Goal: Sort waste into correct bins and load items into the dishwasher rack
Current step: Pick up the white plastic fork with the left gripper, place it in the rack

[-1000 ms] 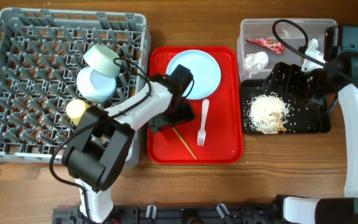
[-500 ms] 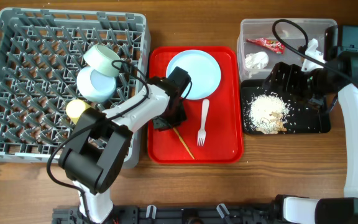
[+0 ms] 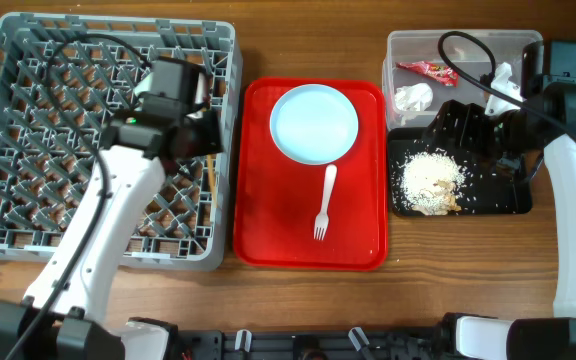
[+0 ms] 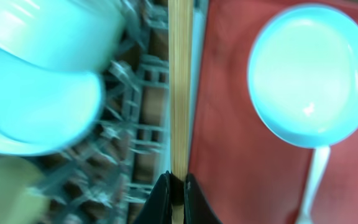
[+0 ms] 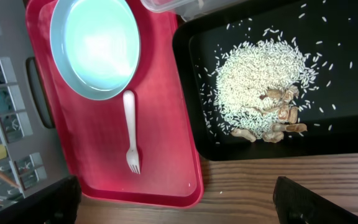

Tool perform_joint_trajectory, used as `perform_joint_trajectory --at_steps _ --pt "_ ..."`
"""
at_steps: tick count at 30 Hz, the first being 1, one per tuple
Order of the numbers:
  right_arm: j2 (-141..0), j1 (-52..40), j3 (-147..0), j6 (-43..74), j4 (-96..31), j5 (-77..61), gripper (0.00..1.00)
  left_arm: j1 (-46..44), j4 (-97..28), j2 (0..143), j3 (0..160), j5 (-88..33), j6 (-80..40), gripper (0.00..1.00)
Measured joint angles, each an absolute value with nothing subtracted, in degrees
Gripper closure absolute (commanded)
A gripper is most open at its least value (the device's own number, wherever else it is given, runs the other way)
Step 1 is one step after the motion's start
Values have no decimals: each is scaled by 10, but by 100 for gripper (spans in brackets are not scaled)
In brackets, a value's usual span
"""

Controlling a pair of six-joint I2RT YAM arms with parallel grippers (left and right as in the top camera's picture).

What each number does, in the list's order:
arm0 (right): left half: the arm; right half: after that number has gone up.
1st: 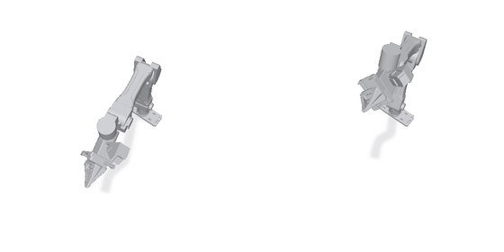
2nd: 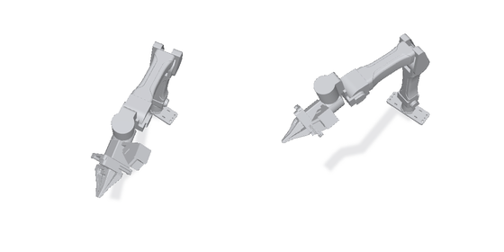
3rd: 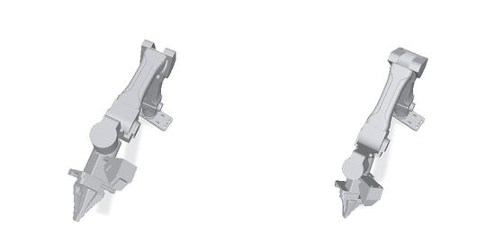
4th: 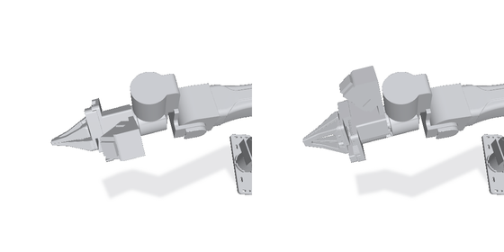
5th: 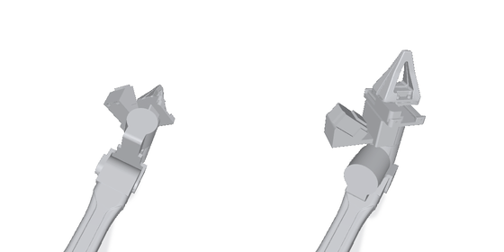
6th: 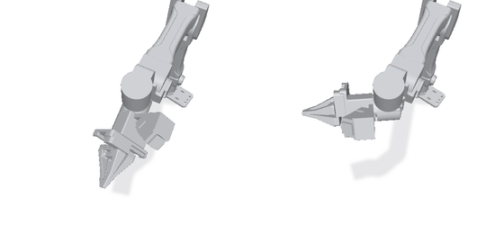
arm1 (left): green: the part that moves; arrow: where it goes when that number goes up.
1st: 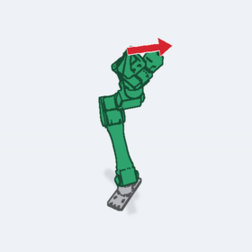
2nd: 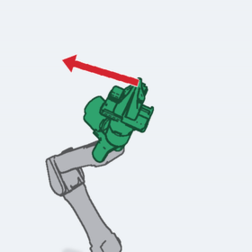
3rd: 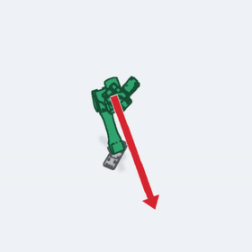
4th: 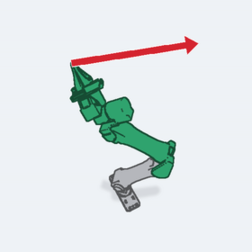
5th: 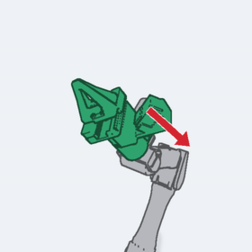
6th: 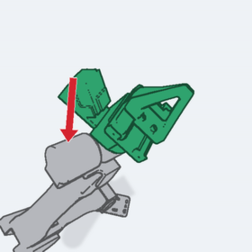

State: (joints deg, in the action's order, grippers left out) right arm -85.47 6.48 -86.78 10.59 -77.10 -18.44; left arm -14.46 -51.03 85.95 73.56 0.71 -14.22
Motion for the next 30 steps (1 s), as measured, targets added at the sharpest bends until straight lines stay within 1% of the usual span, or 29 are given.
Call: perform_joint_trajectory --at_steps 1,4,7,8,9,10,11,12,13,18,19,21,22,24,25,27,28,30 --pt "-855 65 -868 106 -771 -184 0 -127 -503 848 736 8 -103 96" --pt "-855 65 -868 106 -771 -184 0 -114 -490 850 736 8 -29 96" --pt "-855 65 -868 106 -771 -184 0 -111 -481 879 736 8 8 94" --pt "-855 65 -868 106 -771 -184 0 -111 -481 896 736 8 11 88" --pt "-855 65 -868 106 -771 -184 0 -111 -479 921 736 8 14 68" --pt "-855 65 -868 106 -771 -184 0 -111 -479 934 736 8 16 61" --pt "-855 65 -868 106 -771 -184 0 -111 -479 946 736 8 19 48" --pt "-855 65 -868 106 -771 -184 0 -111 -479 951 736 8 20 41" --pt "-855 65 -868 106 -771 -184 0 -111 -479 951 736 8 22 37" --pt "-855 65 -868 106 -771 -184 0 -113 -473 950 736 4 22 36" --pt "-855 65 -868 106 -771 -184 0 -116 -471 948 736 -13 19 34" --pt "-855 65 -868 106 -771 -184 0 -139 -470 935 736 -52 11 33" --pt "-855 65 -868 106 -771 -184 0 -185 -468 919 736 -95 -4 33" --pt "-855 65 -868 106 -771 -184 0 -235 -464 916 736 -114 -24 34" --pt "-855 65 -868 106 -771 -184 0 -283 -458 921 736 -124 -48 34" --pt "-855 65 -868 106 -771 -184 0 -348 -444 942 737 -131 -87 34" --pt "-855 65 -868 106 -771 -184 0 -361 -443 952 737 -132 -95 34" --pt "-855 65 -868 106 -771 -184 0 -406 -444 1002 737 -106 -151 35"
